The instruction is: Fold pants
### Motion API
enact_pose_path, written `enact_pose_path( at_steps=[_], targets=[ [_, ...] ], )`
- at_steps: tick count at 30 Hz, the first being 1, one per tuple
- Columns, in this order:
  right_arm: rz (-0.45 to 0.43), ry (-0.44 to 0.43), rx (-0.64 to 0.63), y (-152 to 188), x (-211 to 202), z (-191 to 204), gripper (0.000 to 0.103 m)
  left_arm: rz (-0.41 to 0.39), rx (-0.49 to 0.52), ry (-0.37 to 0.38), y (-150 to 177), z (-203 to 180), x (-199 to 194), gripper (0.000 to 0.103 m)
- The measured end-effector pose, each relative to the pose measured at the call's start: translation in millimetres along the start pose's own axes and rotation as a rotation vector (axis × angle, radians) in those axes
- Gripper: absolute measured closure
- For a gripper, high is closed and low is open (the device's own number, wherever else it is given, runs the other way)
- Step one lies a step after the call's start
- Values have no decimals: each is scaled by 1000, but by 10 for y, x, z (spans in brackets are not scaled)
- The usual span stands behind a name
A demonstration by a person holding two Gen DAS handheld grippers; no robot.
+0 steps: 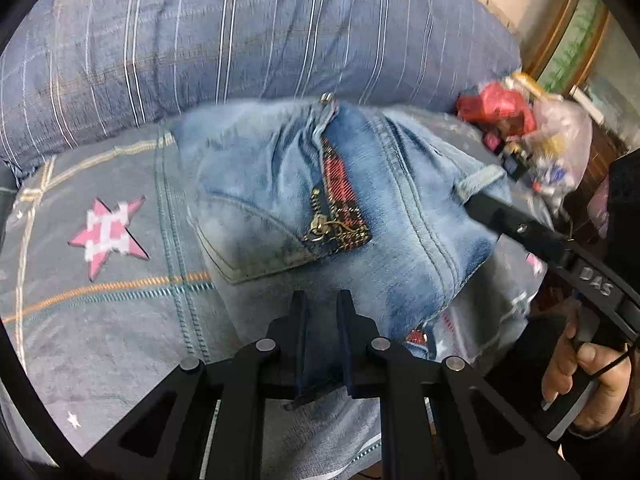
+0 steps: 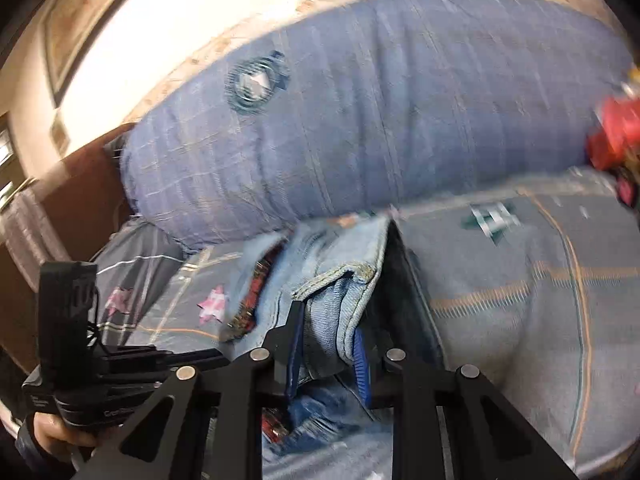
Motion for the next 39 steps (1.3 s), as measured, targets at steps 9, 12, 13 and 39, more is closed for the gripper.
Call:
enact_pose_path(
  at_steps=[9, 12, 13, 39],
  targets=[
    [140, 49, 127, 347, 275, -323, 69, -17, -24, 16, -11, 115, -31, 88],
    [111, 67, 124, 148, 159, -285, 29, -58, -47, 18, -107, 234, -156, 88],
    [87, 78, 121, 67, 112, -295, 28, -72, -56, 14, -161, 286, -175, 88],
    [148, 101, 39, -200, 1180, -526, 90, -71, -24, -51, -483, 315, 279, 88]
  ],
)
Point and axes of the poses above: each gripper's, at about its wrist camera, not at the fingertips, and x roughly the way its jaws point, z to its left, y to its underside, the point moved 2 cm from there along x, roughly the way its jaws point, and after that the axes turned 11 degrees about -z, right-handed, at the moved point
